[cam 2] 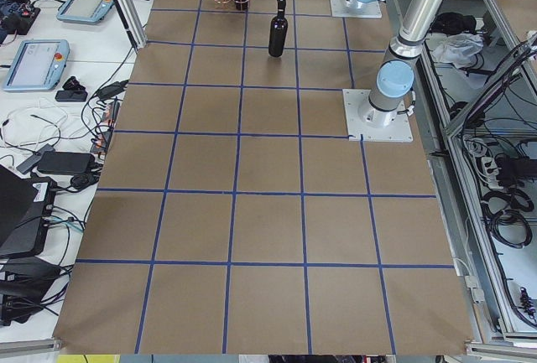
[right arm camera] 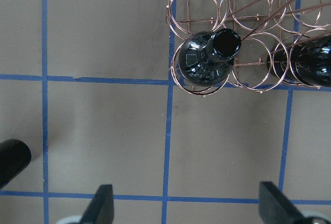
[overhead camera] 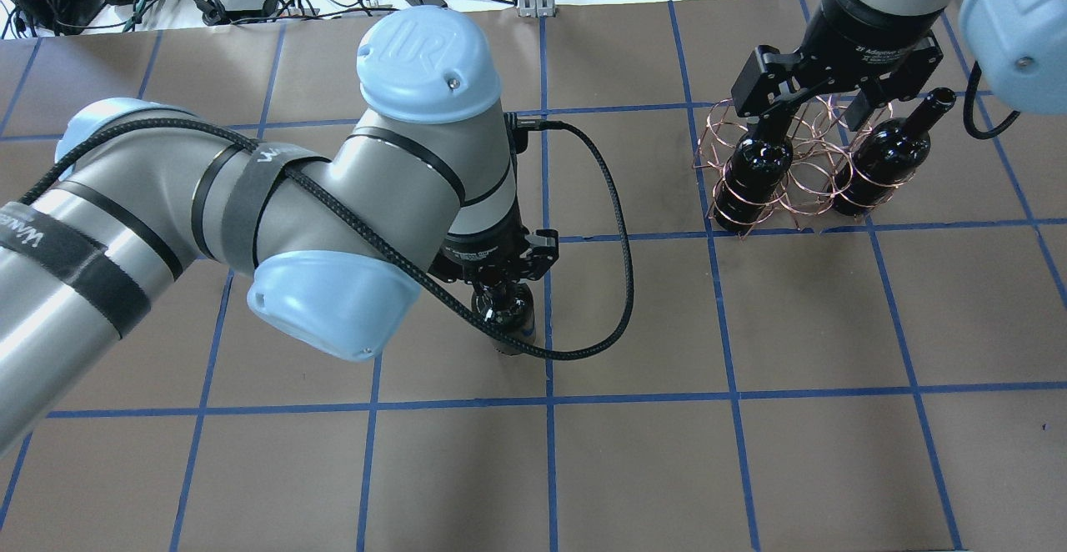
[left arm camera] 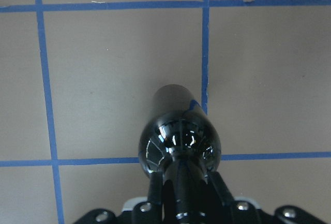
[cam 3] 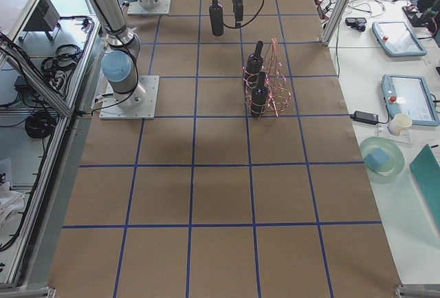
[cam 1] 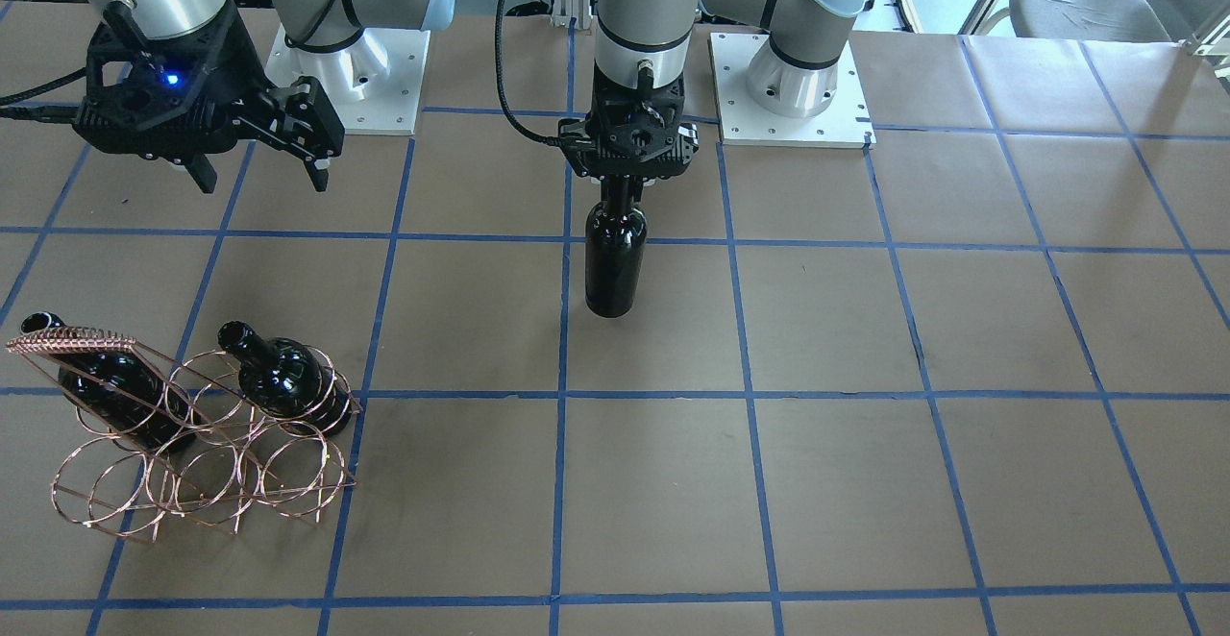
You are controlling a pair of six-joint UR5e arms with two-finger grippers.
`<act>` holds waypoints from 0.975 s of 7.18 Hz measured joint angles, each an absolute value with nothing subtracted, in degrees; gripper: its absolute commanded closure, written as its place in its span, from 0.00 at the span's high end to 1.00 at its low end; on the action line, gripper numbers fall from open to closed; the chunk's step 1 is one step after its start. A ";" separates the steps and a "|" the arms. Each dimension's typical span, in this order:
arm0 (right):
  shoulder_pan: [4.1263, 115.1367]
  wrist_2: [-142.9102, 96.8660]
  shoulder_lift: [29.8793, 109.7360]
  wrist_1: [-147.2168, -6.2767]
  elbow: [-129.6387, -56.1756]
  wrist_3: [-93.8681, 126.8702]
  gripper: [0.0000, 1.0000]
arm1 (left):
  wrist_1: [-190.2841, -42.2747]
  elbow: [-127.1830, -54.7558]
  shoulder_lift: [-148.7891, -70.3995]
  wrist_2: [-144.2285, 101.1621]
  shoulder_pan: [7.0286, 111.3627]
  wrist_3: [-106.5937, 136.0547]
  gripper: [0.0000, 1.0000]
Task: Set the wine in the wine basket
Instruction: 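Carry the upright bottle with the left gripper toward the table center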
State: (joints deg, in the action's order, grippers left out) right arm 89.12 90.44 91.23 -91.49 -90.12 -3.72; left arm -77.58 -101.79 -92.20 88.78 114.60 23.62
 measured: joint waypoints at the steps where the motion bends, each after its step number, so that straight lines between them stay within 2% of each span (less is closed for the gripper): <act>1: 89.12 90.44 91.23 -91.49 -90.11 -3.70 1.00 | -77.62 -102.23 -92.17 88.82 115.24 23.75 0.00; 4: 89.12 90.44 91.23 -91.50 -90.12 -3.77 1.00 | -77.86 -102.55 -92.22 88.68 115.29 23.30 0.00; 5: 89.12 90.44 91.23 -91.51 -90.11 -3.76 1.00 | -78.16 -102.55 -92.25 88.28 115.18 23.22 0.71; 6: 89.07 90.44 91.21 -91.58 -90.10 -3.83 1.00 | -78.46 -102.51 -92.27 87.81 115.00 23.10 1.00; 7: 89.01 90.38 91.24 -91.71 -90.07 -3.92 1.00 | -78.61 -102.38 -92.28 87.63 114.87 23.06 1.00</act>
State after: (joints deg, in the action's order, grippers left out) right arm 89.01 90.38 91.24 -91.71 -90.07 -3.92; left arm -78.61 -102.38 -92.28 87.63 114.87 23.06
